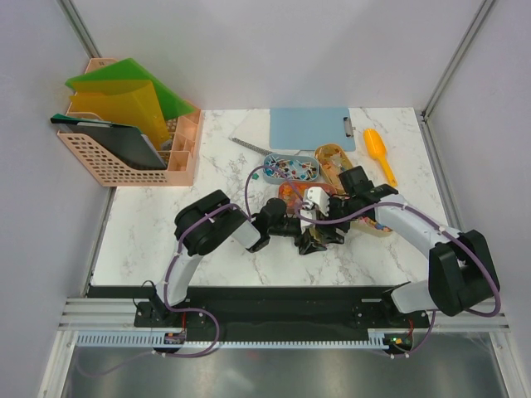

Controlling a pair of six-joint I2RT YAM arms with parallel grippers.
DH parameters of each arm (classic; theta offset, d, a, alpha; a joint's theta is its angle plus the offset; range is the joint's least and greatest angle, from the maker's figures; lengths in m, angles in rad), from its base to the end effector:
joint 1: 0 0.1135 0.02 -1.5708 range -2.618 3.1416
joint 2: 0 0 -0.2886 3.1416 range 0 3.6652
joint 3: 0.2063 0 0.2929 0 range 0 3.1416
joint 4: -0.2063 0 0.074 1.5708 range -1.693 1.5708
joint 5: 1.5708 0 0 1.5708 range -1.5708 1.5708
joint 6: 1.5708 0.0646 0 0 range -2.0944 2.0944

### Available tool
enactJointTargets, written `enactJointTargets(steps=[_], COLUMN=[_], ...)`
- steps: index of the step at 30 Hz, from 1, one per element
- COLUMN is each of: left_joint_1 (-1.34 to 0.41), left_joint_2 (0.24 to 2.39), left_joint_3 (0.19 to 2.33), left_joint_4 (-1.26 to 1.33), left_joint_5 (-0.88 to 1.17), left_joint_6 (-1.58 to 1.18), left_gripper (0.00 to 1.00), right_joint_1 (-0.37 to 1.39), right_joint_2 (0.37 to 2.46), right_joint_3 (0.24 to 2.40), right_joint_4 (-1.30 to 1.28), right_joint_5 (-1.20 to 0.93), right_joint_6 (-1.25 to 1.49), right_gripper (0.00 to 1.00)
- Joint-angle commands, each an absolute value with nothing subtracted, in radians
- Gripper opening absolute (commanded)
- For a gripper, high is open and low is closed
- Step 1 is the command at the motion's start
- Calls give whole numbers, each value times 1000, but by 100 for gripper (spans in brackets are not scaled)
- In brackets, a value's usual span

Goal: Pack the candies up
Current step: Screw the bottle lid onto the packing bottle.

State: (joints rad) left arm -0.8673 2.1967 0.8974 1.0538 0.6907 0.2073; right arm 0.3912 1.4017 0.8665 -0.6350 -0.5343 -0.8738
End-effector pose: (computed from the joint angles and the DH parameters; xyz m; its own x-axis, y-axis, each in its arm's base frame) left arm 0.2557 -0.3651 0.0572 0.0494 0.1870 -0.9811 0.9988 -0.0114 0.0481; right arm 0.2640 0.1445 0.1840 -0.1541 -0.7774 -0.6099 -0.9812 0.1929 0.0020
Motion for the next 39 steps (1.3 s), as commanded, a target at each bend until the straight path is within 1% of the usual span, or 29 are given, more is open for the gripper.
enactJointTargets(steps=[1,5,10,13,22,28,35,36,38,39], left_joint_1=[-844,-844,-844,-844,-844,-844,-844,-844,-844,-844], left_joint_2=[2286,2286,2287,2286,2293,2299,2298,2296,2293,2290], left_joint_3=[867,867,867,865,864,868,864,861,857,848], left_joint_4=[790,790,790,793,801,801,795,796,796,796], left_joint_5=[575,571,560,548,508,439,413,411,416,422], left_joint_6=[144,137,130,120,117,124,133,136,155,167], left_gripper=[2,2,2,2,2,2,2,2,2,2], right_joint_1=[408,410,410,410,410,410,410,411,408,408], right_joint_2=[1471,1488,1514,1496,1491,1546,1517,1513,1488,1479], right_joint_3=[813,836,911,908,885,939,897,888,877,865], right_joint_4=[-802,-793,-770,-736,-753,-776,-775,-773,-769,-767], right_joint_5=[-477,-457,-425,-408,-388,-334,-331,-334,-341,-338], right_joint_6=[-736,-703,-589,-552,-588,-508,-555,-561,-597,-613], right_gripper=[48,48,46,45,45,43,44,48,63,76])
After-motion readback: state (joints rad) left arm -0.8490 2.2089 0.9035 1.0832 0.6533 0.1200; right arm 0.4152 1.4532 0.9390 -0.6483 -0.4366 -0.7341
